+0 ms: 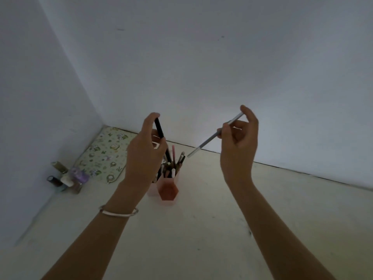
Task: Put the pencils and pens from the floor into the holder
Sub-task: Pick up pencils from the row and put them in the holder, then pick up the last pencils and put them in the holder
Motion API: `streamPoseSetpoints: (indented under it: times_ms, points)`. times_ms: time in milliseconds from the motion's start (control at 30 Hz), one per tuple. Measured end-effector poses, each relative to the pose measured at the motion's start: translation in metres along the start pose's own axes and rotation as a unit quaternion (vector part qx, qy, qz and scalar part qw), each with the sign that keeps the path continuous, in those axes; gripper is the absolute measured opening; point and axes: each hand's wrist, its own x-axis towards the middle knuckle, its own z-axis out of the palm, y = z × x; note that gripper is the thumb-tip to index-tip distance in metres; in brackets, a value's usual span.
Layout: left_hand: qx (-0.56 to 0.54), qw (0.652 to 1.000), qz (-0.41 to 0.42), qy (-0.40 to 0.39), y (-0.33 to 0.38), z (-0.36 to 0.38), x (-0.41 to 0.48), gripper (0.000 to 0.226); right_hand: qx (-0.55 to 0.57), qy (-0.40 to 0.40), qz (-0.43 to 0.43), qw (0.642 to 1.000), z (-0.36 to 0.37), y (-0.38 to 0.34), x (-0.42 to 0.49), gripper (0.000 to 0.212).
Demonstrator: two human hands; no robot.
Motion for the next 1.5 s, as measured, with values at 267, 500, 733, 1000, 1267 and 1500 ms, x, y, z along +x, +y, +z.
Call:
streamPoseSetpoints:
  times_ms: [267, 500, 733, 1000, 1267, 1500]
  points:
    - [0.196, 0.973, 0.052, -0.106, -0.024, 0.01, -0.01, 0.049, 0.004, 0.042, 0.009, 0.999, 0.022, 0.015, -0.018, 0.048]
    - [0.142, 0.989, 0.021, -0.029, -0.027, -0.008, -0.005, 0.054, -0.053, 0.01, -0.018, 0.998, 0.036, 0.027, -0.029, 0.041]
    - [0.034, 0.998, 0.0, 0.062, -0.024, -0.031, -0.002, 0.032, -0.277, -0.163, -0.151, 0.935, 0.038, 0.08, -0.054, 0.022]
    - [-0.007, 0.995, 0.022, -0.092, 0.052, 0.038, -0.057, 0.015, -0.249, -0.008, -0.105, 0.963, -0.024, 0.064, -0.017, 0.038]
    - [0.109, 0.898, -0.184, -0.385, 0.06, 0.203, -0.142, 0.037, -0.258, 0.108, -0.03, 0.96, -0.138, 0.056, 0.002, 0.035]
    - [0.164, 0.898, -0.186, -0.363, 0.052, 0.23, -0.157, 0.039, -0.302, 0.13, -0.005, 0.944, -0.2, 0.079, -0.012, 0.033]
